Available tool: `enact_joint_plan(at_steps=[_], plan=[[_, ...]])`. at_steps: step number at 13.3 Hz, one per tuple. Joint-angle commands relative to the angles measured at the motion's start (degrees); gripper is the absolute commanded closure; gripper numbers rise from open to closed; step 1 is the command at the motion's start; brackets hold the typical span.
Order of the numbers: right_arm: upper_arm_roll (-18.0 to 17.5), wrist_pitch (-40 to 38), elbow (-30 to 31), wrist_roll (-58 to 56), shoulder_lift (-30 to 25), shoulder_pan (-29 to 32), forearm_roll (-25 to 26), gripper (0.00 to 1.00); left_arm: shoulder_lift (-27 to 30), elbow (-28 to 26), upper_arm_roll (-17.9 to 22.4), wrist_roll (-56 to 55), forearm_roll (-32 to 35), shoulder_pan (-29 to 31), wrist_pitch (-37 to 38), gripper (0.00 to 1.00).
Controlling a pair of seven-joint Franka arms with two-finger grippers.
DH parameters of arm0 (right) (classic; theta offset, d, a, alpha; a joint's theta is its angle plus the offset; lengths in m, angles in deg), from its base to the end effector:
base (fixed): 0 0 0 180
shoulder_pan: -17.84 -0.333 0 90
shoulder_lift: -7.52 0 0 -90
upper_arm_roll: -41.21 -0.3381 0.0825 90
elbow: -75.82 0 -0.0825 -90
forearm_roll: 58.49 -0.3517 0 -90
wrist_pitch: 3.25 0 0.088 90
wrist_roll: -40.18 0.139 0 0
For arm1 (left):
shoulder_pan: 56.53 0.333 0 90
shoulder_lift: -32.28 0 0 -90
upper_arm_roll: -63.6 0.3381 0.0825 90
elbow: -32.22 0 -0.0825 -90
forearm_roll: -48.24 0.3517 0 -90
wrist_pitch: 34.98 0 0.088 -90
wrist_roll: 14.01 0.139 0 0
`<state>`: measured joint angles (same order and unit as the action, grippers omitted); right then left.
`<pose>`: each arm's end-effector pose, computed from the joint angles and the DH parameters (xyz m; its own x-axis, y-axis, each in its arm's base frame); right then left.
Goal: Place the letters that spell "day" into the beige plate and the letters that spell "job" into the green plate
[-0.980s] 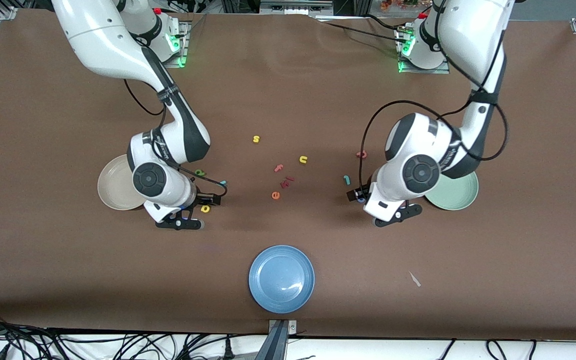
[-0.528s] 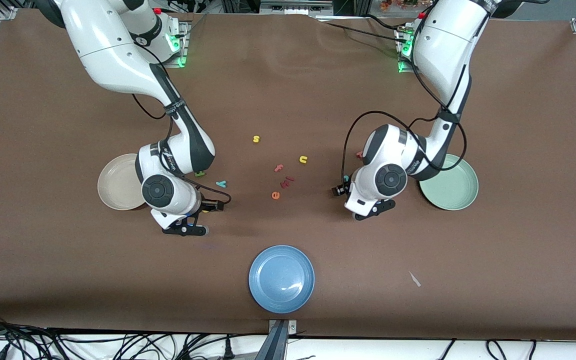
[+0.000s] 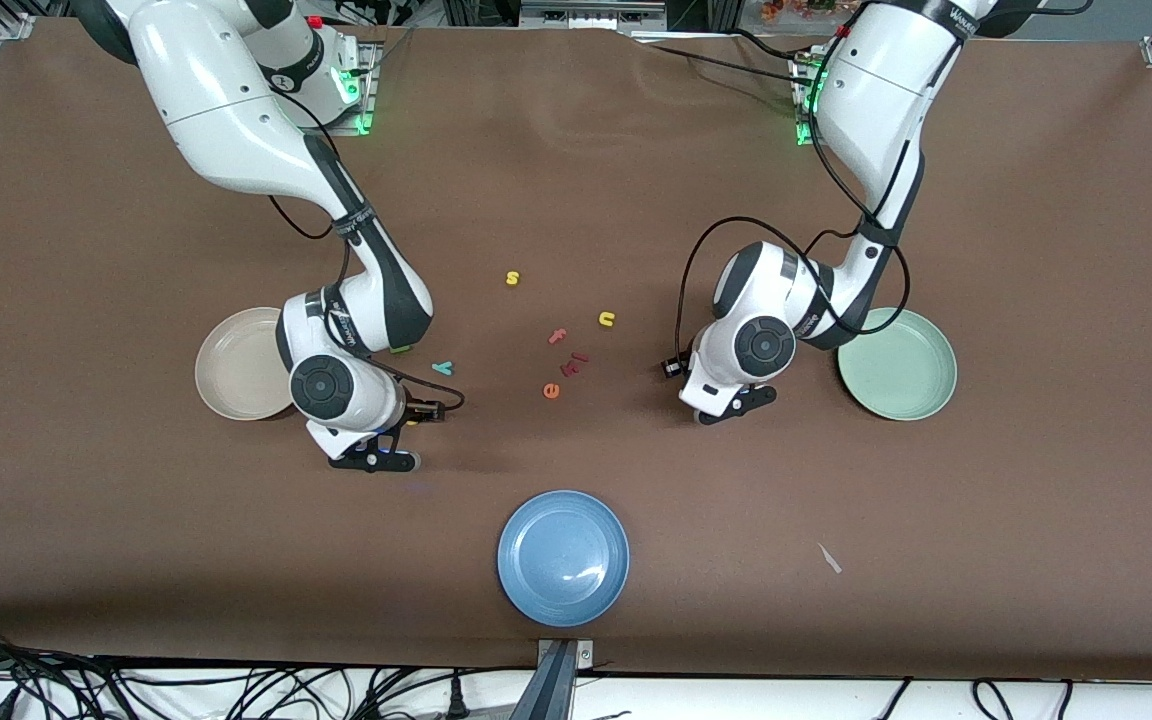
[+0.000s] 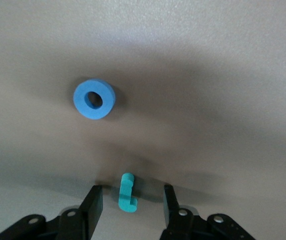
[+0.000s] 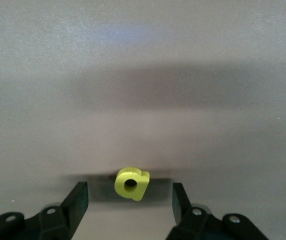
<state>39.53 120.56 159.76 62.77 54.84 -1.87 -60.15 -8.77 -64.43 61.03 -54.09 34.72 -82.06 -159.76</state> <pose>0.6454 0.2513 0.1826 0.9895 -0.0469 -0.1366 -0.0460 -0.9989 0.0099 0.5571 -0.3117 0.1761 0.8870 0.3498 -0.3015 0.3637 -0.9315 -0.0107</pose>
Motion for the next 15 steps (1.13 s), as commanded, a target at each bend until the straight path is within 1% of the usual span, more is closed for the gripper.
enact_joint_plan(at_steps=[1,2,3,4,5,6,8,10,11,12,13,15], plan=[[0.01,-0.50,-2.03,-0.09,1.37,-0.07,-0.89,0.38,1.24,-1.35,0.28,0.97,-1.51,-0.32,0.41,0.72],[0.01,-0.50,-2.03,-0.10,1.37,-0.07,-0.89,0.46,1.24,-1.35,0.28,0.54,-1.51,-0.32,0.50,0.89],[0.01,-0.50,-2.03,0.25,1.37,-0.07,-0.89,0.56,1.33,-1.26,0.36,0.97,-1.25,-0.32,1.63,1.00],[0.01,-0.41,-1.94,0.69,1.54,-0.16,-0.98,0.64,1.59,-0.83,0.36,1.23,-0.72,-0.23,4.34,1.00],[0.01,-0.41,-1.94,0.69,1.54,-0.07,-0.98,0.69,2.11,-0.39,0.54,1.50,-0.19,0.29,6.63,1.00],[0.01,-0.41,-1.94,0.69,1.54,-0.07,-0.98,0.72,3.86,-0.38,0.71,2.89,0.77,0.65,8.22,1.00],[0.01,-0.41,-1.94,0.78,1.46,-0.16,-0.98,0.73,9.30,-0.21,0.89,7.36,1.13,3.79,14.52,1.00],[0.01,-0.67,-2.12,0.61,1.11,-0.07,-0.98,0.79,14.49,-0.12,0.98,13.77,1.13,8.54,22.78,1.00],[0.01,-1.37,-2.29,1.22,0.49,-0.07,-0.90,0.79,16.17,-0.21,1.07,17.37,1.48,11.61,26.74,1.00],[0.10,-1.73,-2.29,1.31,-0.38,0.02,-0.89,0.80,17.14,-0.12,1.07,20.97,4.18,14.42,29.82,1.00],[0.18,-2.25,-2.29,1.22,-1.09,0.28,-0.63,0.81,17.41,-0.21,0.89,24.32,8.12,16.71,31.16,1.00],[0.45,-5.66,-1.94,0.35,-3.63,0.37,0.07,0.81,16.10,-0.30,0.89,30.73,12.63,21.46,31.00,1.00]])
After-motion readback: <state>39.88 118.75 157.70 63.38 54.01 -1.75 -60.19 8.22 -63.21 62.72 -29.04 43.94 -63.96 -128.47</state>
